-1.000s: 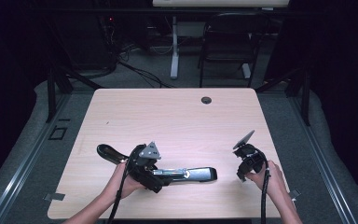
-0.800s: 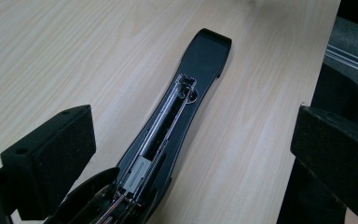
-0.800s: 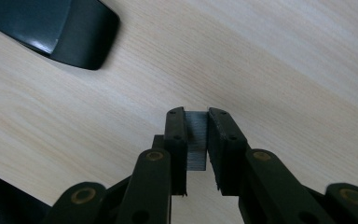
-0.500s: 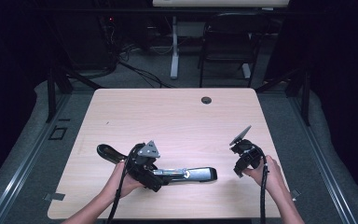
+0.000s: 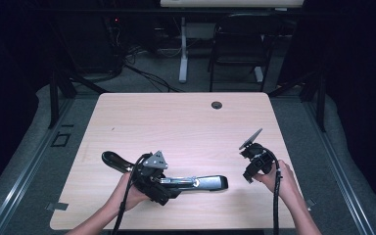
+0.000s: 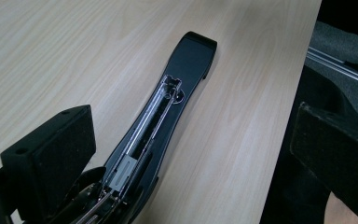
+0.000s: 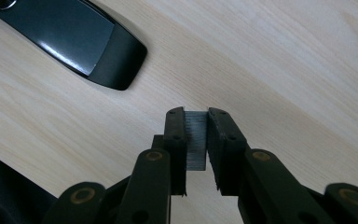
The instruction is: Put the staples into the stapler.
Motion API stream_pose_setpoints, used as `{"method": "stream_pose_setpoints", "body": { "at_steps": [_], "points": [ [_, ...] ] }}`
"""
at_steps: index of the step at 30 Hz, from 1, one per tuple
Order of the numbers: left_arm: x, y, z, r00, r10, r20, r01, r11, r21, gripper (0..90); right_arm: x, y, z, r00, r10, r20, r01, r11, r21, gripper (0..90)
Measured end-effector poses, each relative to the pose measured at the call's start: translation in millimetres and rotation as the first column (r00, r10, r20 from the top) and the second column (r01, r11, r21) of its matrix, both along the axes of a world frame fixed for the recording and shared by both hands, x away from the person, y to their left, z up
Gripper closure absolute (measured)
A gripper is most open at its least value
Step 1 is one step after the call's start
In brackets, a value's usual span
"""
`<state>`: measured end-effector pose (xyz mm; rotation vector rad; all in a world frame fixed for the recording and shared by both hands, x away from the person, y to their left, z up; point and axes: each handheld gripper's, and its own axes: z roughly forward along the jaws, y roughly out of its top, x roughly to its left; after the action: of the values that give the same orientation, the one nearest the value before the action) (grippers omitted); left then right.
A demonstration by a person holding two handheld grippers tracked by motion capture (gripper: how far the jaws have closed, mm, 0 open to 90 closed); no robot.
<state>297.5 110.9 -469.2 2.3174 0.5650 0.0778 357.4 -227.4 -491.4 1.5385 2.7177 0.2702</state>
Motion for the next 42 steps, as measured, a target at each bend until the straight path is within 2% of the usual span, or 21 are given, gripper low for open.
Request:
{"method": "stream_pose_setpoints", "body": {
  "at_steps": [3,6,9,11,12,17,20,21,22,23,25,26,30,33,39,40,41,42],
  "points": [
    [-2.1,0.7,-1.0,1.0,-0.004,-0.002,0.004,1.0,-0.003,0.1,1.7,2.7,3.2,0.9997,0.023,-0.01,-0.023,1.0,-0.002,78.4],
    [-4.9,2.7,-2.2,1.0,-0.008,-0.003,0.008,0.9999,-0.009,0.1,2.3,7.4,6.1,0.999,0.044,0.001,-0.044,0.999,-0.006,78.4],
    [-8.0,5.9,-4.3,0.9998,-0.016,-0.01,0.016,0.9998,-0.015,0.1,3.1,12.9,8.3,0.998,0.062,0.008,-0.062,0.998,0.003,78.3],
    [-10.6,8.5,-5.5,0.9999,-0.01,-0.004,0.01,0.9999,0.002,0.1,3.4,16.4,9.4,0.9973,0.072,0.011,-0.073,0.997,0.015,78.3],
    [-10.8,9.4,-6.6,0.9998,-0.015,-0.013,0.015,0.9999,-0.009,0.1,3.8,18.0,10.4,0.9967,0.08,0.011,-0.08,0.997,0.011,78.4],
    [-13.5,14.8,-8.7,0.9997,-0.014,-0.021,0.013,0.9999,-0.011,0.1,4.6,26.8,12.5,0.9933,0.113,0.024,-0.114,0.993,0.026,78.4],
    [-15.5,15.6,-10.1,0.9994,-0.022,-0.026,0.022,0.9997,-0.006,0.1,4.2,32.6,10.9,0.9935,0.105,0.044,-0.107,0.993,0.054,78.4],
    [-16.7,15.6,-10.4,0.9997,-0.014,-0.018,0.014,0.9999,0.006,0.1,6.0,33.7,13.0,0.9906,0.135,0.02,-0.136,0.99,0.038,78.4],
    [-16.4,16.1,-11.7,0.9993,-0.024,-0.028,0.024,0.9997,-0.007,0.1,5.0,35.9,11.5,0.9916,0.123,0.04,-0.125,0.99,0.06,78.4],
    [-16.9,16.6,-12.3,0.9992,-0.023,-0.032,0.023,0.9997,-0.007,0.1,7.0,36.7,13.4,0.987,0.159,0.027,-0.16,0.986,0.043,78.4],
    [-17.5,17.9,-13.6,0.9992,-0.024,-0.032,0.023,0.9997,-0.009,0.1,4.9,42.2,9.7,0.9903,0.127,0.058,-0.131,0.988,0.077,78.4],
    [-17.9,18.1,-14.1,0.9991,-0.021,-0.036,0.021,0.9997,-0.013,0.1,7.4,43.5,11.9,0.9842,0.172,0.041,-0.174,0.983,0.052,78.4],
    [-19.3,19.0,-17.0,0.9991,-0.018,-0.038,0.018,0.9998,0.0,0.1,9.1,50.3,10.5,0.978,0.205,0.042,-0.207,0.976,0.069,78.4],
    [-19.8,18.4,-19.2,0.9983,-0.033,-0.047,0.033,0.9995,-0.004,0.0,9.9,56.1,9.2,0.9744,0.219,0.051,-0.222,0.972,0.073,78.3],
    [-19.9,18.9,-20.8,0.9974,-0.04,-0.06,0.04,0.9992,-0.009,0.0,12.9,67.9,12.0,0.9588,0.279,0.053,-0.282,0.957,0.067,78.4],
    [-19.7,18.9,-21.6,0.9972,-0.042,-0.062,0.042,0.9991,-0.007,0.0,12.3,70.6,11.7,0.96,0.272,0.066,-0.277,0.958,0.077,78.4],
    [-19.7,18.9,-22.0,0.9973,-0.041,-0.06,0.041,0.9992,-0.006,0.0,13.0,73.2,12.0,0.9535,0.292,0.077,-0.297,0.953,0.066,78.4],
    [-19.7,18.9,-22.2,0.9977,-0.038,-0.057,0.038,0.9993,-0.003,0.0,13.4,74.6,12.5,0.9508,0.3,0.079,-0.305,0.95,0.064,78.4]
  ]
}}
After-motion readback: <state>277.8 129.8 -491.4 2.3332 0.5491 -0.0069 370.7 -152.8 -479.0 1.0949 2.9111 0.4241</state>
